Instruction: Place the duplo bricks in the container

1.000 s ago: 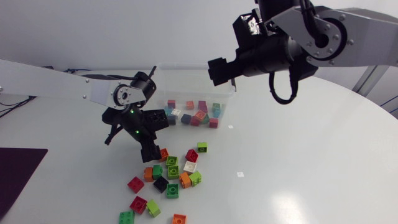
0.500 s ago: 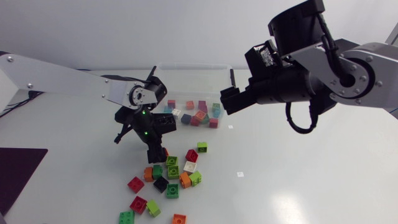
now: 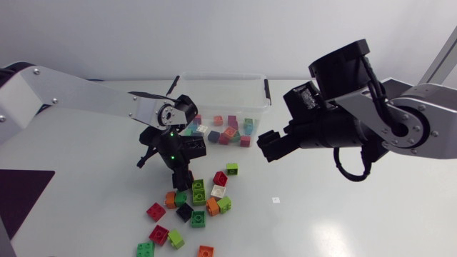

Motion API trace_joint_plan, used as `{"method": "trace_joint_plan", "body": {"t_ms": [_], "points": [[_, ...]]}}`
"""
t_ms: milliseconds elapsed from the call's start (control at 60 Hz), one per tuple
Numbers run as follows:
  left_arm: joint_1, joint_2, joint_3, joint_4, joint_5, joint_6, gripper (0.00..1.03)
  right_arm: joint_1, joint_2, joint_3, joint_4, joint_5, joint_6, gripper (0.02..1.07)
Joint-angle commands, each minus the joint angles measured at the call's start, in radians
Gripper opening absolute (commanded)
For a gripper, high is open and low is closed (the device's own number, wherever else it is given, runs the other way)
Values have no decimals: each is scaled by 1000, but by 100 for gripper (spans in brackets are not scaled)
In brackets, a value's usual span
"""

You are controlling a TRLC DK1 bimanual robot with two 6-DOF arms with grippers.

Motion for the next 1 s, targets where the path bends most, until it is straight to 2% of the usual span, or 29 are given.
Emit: {"method": "trace_joint_plan", "body": {"t_ms": [0,50,67,250,333,533,650,983], "points": [[-5,26,30,-10,0,-22,41,13,31,-21,-18,-14,16,102],[-2,24,36,-10,0,-28,27,29,49,-16,-18,-12,36,102],[0,23,36,-8,0,-32,26,32,54,-13,-19,-12,41,102],[21,-5,10,-10,0,-35,25,72,161,41,-53,-4,93,102],[32,-27,-11,-10,0,-35,25,122,222,68,-68,40,114,102],[50,-69,-36,-16,0,-34,23,142,299,120,-81,40,196,100],[60,-97,-43,-24,0,-34,23,144,384,203,-153,45,276,99],[101,-215,-63,-28,8,-35,23,155,609,390,-236,89,398,96]]}}
